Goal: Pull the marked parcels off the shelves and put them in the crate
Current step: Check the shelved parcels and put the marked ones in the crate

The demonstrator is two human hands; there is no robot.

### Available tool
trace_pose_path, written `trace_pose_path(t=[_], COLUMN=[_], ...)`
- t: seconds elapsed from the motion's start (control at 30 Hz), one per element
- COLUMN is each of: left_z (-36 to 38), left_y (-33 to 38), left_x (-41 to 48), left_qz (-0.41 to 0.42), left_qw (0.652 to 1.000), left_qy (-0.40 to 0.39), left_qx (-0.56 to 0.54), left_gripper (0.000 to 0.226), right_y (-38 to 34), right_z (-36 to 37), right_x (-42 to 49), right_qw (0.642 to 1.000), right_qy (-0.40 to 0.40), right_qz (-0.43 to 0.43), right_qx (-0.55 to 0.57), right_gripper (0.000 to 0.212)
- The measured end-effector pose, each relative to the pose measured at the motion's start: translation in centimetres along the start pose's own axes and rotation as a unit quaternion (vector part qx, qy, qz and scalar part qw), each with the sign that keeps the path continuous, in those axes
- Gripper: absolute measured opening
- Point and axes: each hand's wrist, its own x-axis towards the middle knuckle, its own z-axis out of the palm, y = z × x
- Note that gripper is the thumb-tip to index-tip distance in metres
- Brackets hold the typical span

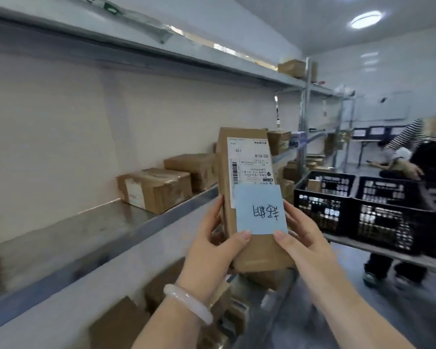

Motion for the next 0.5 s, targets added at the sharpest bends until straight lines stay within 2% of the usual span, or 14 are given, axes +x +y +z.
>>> trace_pose_path(t=[0.13,0.27,0.33,0.4,0.5], left_z=[7.5,15.9,20.7,25.5,33.0], left_y=[-4.3,-6.8,-7.4,-7.7,-7.6], left_x=[-0.7,-1.6,-2.3,-3.1,-4.5], left_qz=[-0.061,-0.129,-0.159,-0.177,-0.179], left_qw=[0.992,0.966,0.946,0.928,0.896], left_qy=[-0.102,-0.21,-0.268,-0.314,-0.394], left_qx=[-0.049,-0.076,-0.091,-0.095,-0.099], left_gripper=[0.085,0.062,0.057,0.063,0.058], right_y=[0.3,-1.3,-2.6,-4.2,-6.7], right_z=[-7.3,-14.4,-18.3,-21.7,-26.7], right_x=[-4.2,-9.0,-11.6,-13.9,-17.1], right_qw=[0.992,0.97,0.954,0.936,0.914], right_qy=[0.107,0.214,0.278,0.332,0.39], right_qz=[0.072,0.115,0.113,0.105,0.087], right_qx=[0.003,-0.014,-0.031,-0.049,-0.068], right_gripper=[0.041,0.039,0.036,0.034,0.031])
